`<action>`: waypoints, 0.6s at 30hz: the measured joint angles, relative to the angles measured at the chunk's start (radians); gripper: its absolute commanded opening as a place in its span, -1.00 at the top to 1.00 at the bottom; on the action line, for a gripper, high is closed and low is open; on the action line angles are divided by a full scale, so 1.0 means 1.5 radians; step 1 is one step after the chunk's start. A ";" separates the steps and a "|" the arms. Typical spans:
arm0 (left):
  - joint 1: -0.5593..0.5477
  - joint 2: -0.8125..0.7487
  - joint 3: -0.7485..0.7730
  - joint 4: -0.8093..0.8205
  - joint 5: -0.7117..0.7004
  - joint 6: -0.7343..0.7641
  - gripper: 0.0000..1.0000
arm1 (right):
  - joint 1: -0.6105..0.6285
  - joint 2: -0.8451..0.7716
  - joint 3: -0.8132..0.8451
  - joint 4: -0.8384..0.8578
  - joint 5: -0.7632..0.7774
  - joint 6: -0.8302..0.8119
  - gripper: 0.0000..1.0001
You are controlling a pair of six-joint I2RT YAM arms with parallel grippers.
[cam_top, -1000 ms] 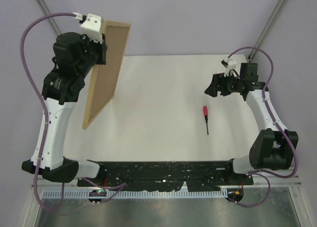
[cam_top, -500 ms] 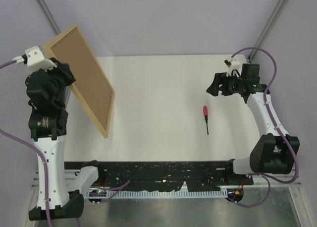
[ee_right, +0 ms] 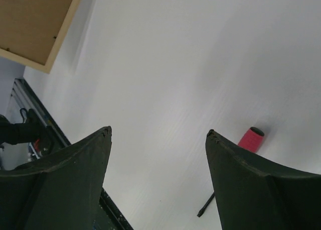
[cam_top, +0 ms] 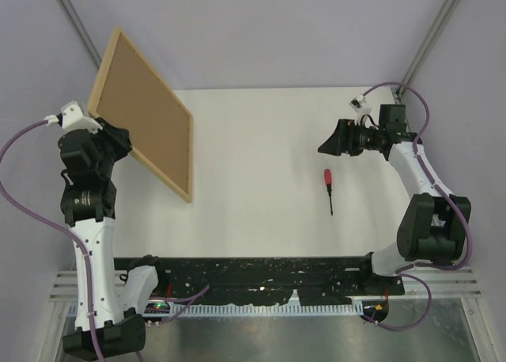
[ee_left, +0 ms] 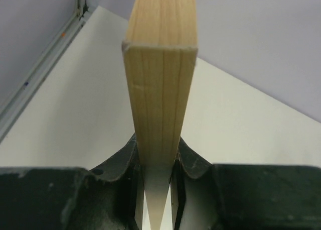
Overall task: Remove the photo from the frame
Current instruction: Turn over the photo frame at the center of the board.
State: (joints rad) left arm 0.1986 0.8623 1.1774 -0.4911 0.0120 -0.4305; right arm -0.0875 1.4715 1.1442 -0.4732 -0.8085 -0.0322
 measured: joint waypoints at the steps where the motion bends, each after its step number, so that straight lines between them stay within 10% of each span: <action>1: 0.004 0.000 -0.012 -0.004 0.011 -0.003 1.00 | 0.000 0.014 0.001 0.003 -0.028 0.008 -0.59; 18: 0.092 -0.053 -0.228 0.125 0.163 -0.051 1.00 | 0.056 0.057 -0.029 0.165 -0.169 0.098 -0.67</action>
State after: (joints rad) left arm 0.3367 0.7822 0.8356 -0.3038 0.2558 -0.5068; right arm -0.0032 1.5566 1.1004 -0.2260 -1.0622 0.1154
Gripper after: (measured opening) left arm 0.246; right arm 0.805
